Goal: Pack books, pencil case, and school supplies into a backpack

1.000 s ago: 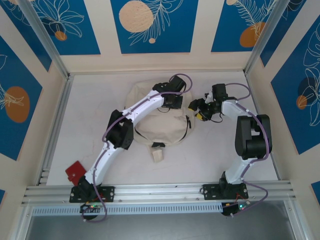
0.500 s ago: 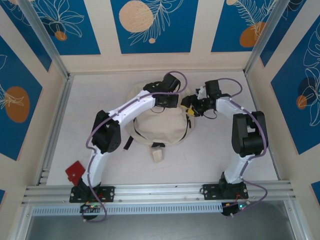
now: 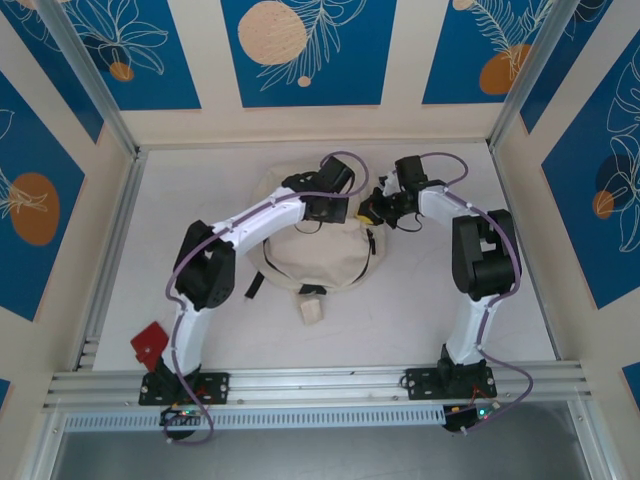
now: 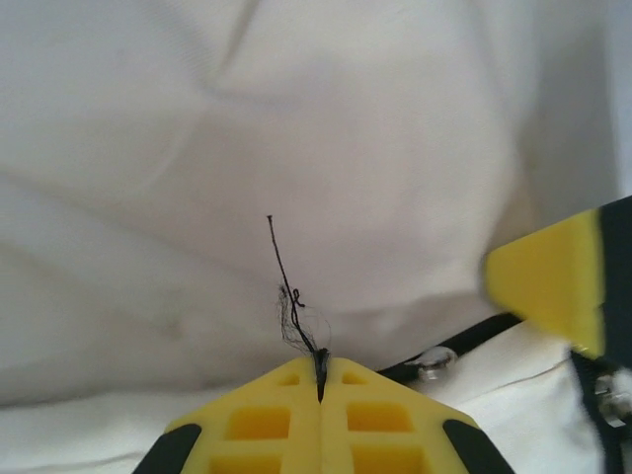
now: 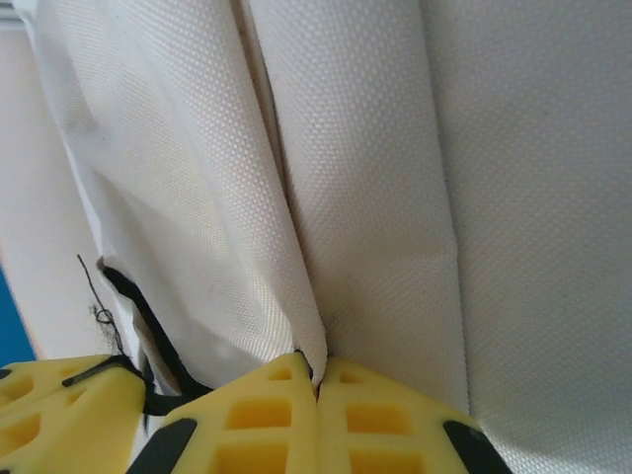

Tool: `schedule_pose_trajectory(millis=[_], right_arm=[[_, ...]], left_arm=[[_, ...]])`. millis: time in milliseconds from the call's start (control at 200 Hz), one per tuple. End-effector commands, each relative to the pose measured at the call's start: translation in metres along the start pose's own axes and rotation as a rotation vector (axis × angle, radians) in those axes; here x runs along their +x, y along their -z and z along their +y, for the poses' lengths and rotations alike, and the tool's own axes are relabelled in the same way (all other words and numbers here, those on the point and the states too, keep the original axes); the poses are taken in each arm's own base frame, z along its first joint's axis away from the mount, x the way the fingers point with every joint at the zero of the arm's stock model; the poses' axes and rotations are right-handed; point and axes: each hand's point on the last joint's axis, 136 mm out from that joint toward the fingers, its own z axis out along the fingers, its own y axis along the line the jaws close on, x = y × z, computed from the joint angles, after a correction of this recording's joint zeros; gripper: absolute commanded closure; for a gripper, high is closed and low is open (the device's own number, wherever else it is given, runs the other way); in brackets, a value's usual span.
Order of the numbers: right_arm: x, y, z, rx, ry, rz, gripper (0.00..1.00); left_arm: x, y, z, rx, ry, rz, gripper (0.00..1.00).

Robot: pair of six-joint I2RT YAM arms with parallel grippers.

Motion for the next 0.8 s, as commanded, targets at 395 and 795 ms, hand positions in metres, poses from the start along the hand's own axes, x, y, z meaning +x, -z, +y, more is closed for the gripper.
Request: schedule_pose_trajectory(millis=[395, 795], right_arm=[[0.006, 0.008, -0.027, 0.213, 0.019, -0.04, 0.99], [0.026, 0.04, 0.018, 0.208, 0.154, -0.089, 0.21]], left_arm=[[0.016, 0.045, 0.189, -0.309, 0.205, -0.007, 1.0], [0.104, 0.125, 0.256, -0.463, 0.379, 0.101, 0.06]])
